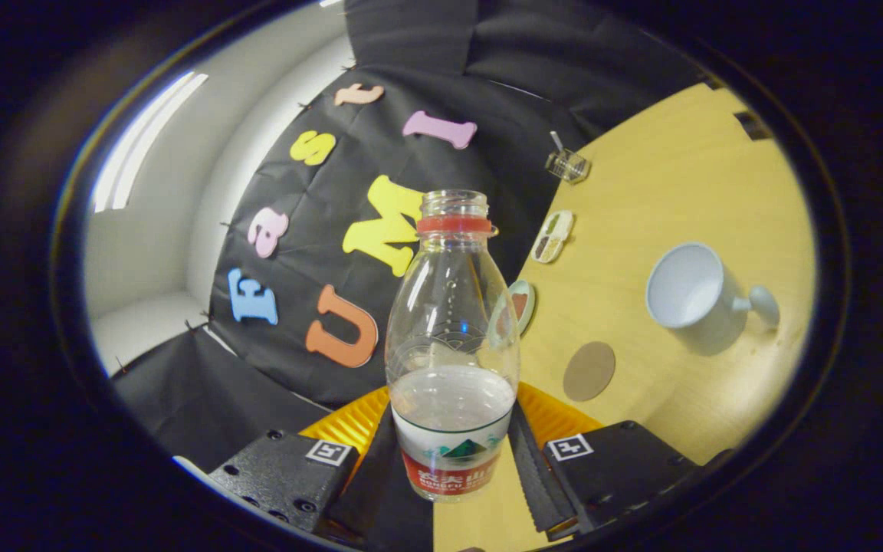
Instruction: Take the bottle from table, then pour the juice into the cup, finally place the bottle on the coaster
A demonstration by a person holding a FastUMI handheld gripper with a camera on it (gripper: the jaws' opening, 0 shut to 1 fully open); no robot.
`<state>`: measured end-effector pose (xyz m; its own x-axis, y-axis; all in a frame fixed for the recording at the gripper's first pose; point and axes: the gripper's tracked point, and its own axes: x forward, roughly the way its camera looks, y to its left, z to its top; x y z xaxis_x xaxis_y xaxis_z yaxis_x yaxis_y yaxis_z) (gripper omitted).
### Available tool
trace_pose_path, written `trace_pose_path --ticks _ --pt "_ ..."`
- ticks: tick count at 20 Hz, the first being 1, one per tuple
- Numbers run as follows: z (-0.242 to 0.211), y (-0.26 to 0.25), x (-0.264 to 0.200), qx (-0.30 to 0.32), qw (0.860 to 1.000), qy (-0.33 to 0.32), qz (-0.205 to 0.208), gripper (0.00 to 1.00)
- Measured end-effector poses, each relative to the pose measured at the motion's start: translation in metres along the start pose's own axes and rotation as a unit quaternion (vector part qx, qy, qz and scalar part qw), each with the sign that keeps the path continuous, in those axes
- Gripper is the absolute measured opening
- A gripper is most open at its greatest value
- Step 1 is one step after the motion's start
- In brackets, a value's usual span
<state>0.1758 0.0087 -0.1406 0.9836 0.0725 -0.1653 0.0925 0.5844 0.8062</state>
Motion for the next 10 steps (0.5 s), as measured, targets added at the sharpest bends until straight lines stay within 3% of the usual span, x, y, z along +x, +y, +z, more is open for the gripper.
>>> trace_pose_path --ticks 2,6,8,10 --pt "0.005 0.008 -0.005 -0.083 0.997 0.001 -0.006 0.78" --pt "0.020 0.031 -0.030 -0.217 0.976 -0.017 0.002 0.79" --pt "0.027 0.039 -0.039 -0.273 0.962 -0.025 0.002 0.79" --pt "0.033 0.048 -0.049 -0.343 0.939 -0.031 -0.012 0.78"
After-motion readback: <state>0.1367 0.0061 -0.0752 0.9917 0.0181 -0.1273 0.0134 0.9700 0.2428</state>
